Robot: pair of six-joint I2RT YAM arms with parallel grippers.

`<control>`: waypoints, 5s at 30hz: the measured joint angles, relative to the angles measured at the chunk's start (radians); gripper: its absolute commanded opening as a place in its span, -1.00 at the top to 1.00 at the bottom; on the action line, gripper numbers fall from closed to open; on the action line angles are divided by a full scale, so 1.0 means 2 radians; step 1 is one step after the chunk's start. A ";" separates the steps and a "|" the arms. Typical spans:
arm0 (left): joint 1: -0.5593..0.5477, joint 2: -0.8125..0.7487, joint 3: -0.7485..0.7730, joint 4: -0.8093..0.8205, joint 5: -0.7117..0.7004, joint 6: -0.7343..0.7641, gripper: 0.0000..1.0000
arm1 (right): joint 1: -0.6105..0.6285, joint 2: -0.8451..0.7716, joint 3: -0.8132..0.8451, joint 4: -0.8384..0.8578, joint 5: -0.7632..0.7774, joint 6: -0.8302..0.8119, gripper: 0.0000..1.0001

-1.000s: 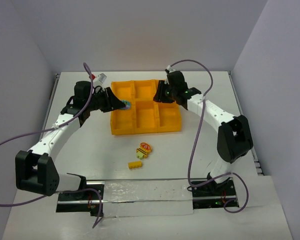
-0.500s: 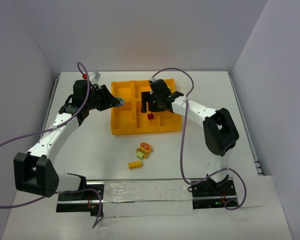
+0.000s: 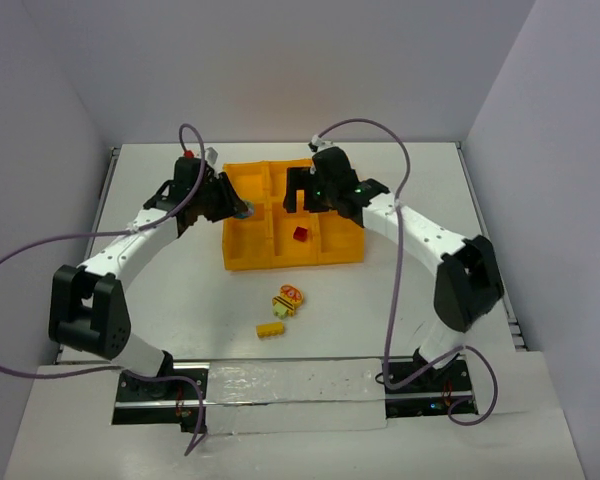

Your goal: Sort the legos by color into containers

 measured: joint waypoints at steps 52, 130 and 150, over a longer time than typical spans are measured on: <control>-0.004 -0.074 0.110 -0.113 -0.126 0.006 -0.99 | 0.347 0.046 -0.145 0.019 0.062 -0.188 0.38; 0.014 -0.078 0.090 -0.104 -0.103 0.004 -0.99 | 0.201 -0.062 -0.187 -0.047 0.085 0.169 -0.78; 0.014 -0.079 0.082 -0.100 -0.101 0.004 -0.99 | 0.190 -0.004 -0.176 -0.041 0.023 0.091 -1.00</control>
